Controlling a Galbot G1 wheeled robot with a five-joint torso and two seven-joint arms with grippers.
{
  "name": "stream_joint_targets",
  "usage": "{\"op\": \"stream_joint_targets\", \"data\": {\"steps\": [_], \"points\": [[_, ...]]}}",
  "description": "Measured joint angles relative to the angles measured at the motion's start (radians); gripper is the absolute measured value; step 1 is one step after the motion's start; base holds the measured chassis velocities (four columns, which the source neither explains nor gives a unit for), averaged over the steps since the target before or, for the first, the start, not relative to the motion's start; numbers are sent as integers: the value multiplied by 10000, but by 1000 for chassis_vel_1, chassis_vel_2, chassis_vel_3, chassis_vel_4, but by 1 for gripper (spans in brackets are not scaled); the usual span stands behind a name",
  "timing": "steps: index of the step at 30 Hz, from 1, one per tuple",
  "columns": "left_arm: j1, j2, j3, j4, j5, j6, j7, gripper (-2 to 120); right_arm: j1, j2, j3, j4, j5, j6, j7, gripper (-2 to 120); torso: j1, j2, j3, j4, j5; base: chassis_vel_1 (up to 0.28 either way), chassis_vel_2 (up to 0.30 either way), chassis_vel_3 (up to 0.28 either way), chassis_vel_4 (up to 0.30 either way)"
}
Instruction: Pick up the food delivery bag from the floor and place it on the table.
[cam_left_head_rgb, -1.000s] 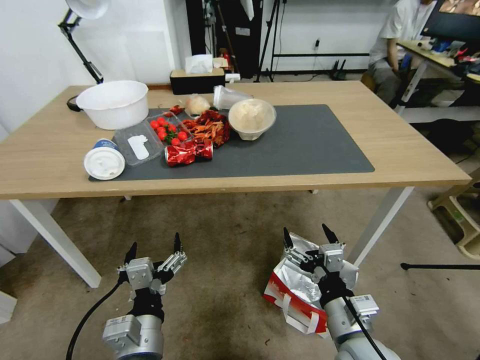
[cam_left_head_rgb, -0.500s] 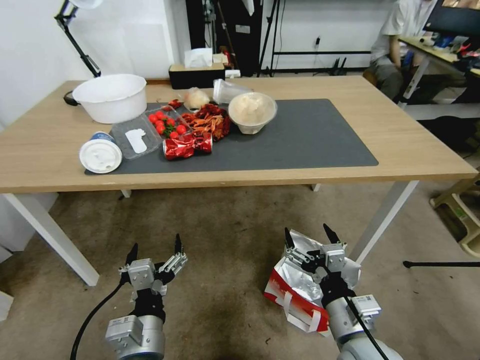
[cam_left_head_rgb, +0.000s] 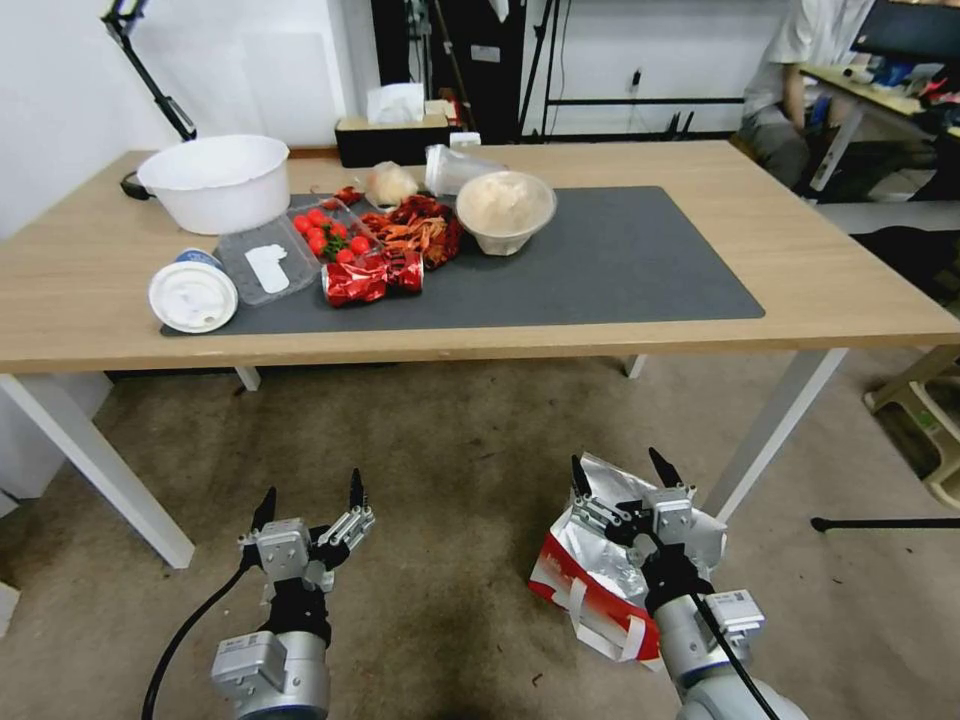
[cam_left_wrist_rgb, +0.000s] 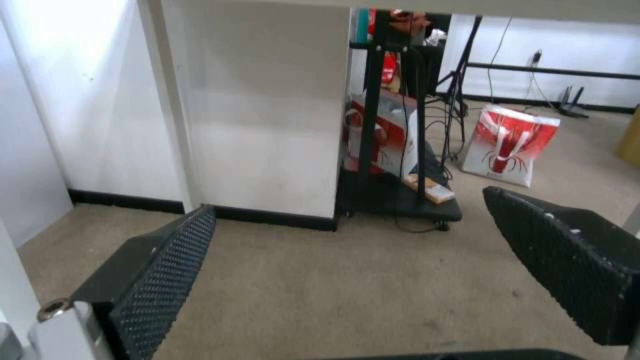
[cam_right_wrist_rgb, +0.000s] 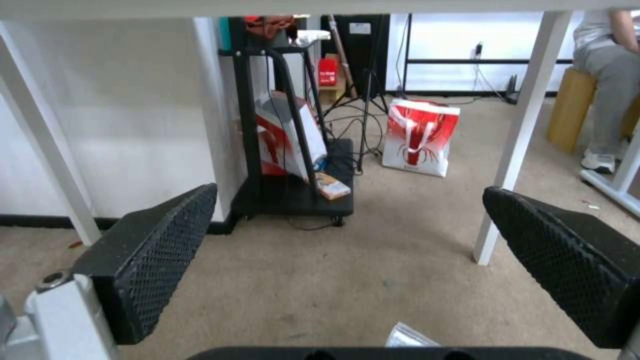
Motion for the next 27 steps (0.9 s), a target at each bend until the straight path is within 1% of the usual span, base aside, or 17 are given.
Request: {"op": "stream_joint_targets", "data": {"steps": [10, 12, 17, 19, 25, 27], "points": [[11, 67, -23, 25, 50, -34, -2, 100, -10, 4, 21, -10, -2, 40, 5, 100, -131, -351, -221, 0, 0, 0, 0, 0, 0], [6, 72, -35, 25, 28, -57, -1, 100, -9, 27, 27, 20, -3, 41, 4, 100, -186, -493, -304, 0, 0, 0, 0, 0, 0], [25, 68, -26, 25, 29, -96, 0, 100, -56, 17, 45, 82, -5, 44, 4, 100, -245, -657, -414, 0, 0, 0, 0, 0, 0], [29, 58, -20, 21, 33, -99, 0, 100, -82, -10, 63, 123, 0, 47, 1, 100, -282, -781, -497, 0, 0, 0, 0, 0, 0], [48, 44, -16, -18, 34, -110, 1, 100, -88, -28, 65, 163, 38, 50, -6, 100, -356, -958, -600, 0, 0, 0, 0, 0, 0], [65, 12, -13, -36, 37, -142, 0, 100, -89, -41, 62, 177, 54, 54, -17, 100, -395, -1090, -691, 1, 0, 0, 0, 0, 0]]}}
